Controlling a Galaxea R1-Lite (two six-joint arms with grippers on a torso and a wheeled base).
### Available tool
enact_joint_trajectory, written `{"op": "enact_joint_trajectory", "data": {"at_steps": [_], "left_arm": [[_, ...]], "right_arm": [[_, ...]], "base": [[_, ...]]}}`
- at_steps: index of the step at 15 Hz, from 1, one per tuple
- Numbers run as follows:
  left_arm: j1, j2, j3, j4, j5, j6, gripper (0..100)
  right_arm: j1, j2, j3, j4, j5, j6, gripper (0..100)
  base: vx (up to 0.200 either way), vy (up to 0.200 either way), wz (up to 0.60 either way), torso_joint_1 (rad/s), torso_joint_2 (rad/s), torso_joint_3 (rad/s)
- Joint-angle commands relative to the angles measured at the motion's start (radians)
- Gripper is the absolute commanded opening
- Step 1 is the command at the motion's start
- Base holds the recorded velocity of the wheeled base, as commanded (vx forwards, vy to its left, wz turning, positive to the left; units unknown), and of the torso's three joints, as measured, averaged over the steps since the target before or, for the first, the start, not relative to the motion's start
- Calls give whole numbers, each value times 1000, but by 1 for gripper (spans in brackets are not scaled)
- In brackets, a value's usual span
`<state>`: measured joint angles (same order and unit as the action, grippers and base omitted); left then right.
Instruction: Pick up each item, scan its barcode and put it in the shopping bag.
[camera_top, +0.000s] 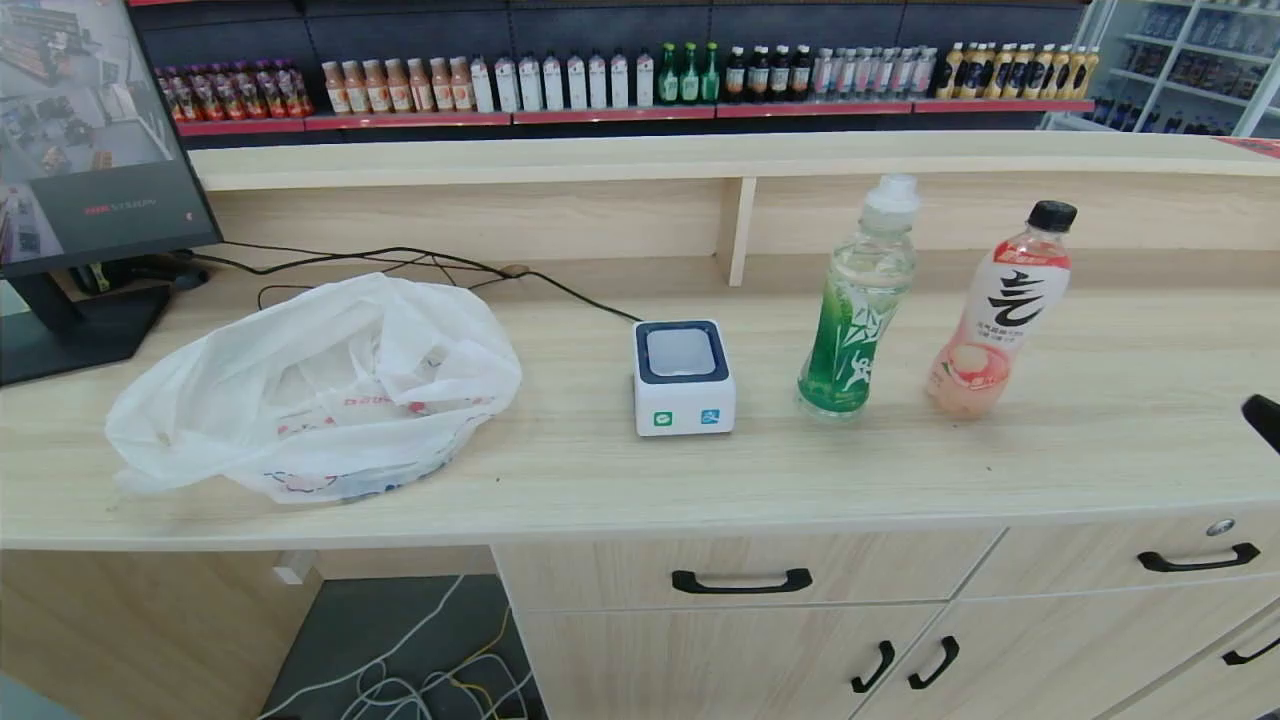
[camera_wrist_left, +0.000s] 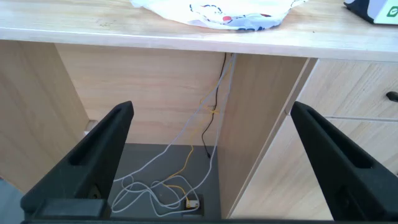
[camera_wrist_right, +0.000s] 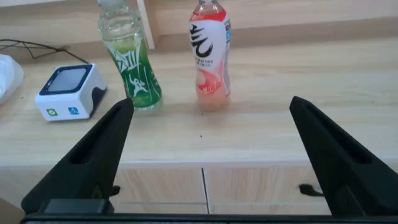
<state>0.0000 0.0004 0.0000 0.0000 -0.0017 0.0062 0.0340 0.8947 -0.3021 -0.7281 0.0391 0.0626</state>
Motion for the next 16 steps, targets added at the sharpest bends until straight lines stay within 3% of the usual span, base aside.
{"op": "enact_joint_trajectory", "data": {"at_steps": [1, 3, 6, 8, 12, 13, 16], "left_arm": [[0, 0, 0, 0, 0, 0, 100], [0, 0, 0, 0, 0, 0, 100], [0, 0, 0, 0, 0, 0, 100], [0, 0, 0, 0, 0, 0, 100], [0, 0, 0, 0, 0, 0, 100], [0, 0, 0, 0, 0, 0, 100], [0, 0, 0, 0, 0, 0, 100]], "right_arm": [[56, 288, 8, -188, 1, -3, 100], [90, 375, -29, -292, 1, 6, 100], [130, 573, -103, -614, -2, -32, 100], [173, 670, -138, -743, -4, -75, 100], [293, 744, -192, -800, -96, -90, 100], [360, 762, -189, -801, -128, -90, 100], [369, 808, -195, -820, -131, -93, 100]], "base": [[0, 0, 0, 0, 0, 0], [0, 0, 0, 0, 0, 0], [0, 0, 0, 0, 0, 0], [0, 0, 0, 0, 0, 0], [0, 0, 0, 0, 0, 0], [0, 0, 0, 0, 0, 0], [0, 0, 0, 0, 0, 0]]}}
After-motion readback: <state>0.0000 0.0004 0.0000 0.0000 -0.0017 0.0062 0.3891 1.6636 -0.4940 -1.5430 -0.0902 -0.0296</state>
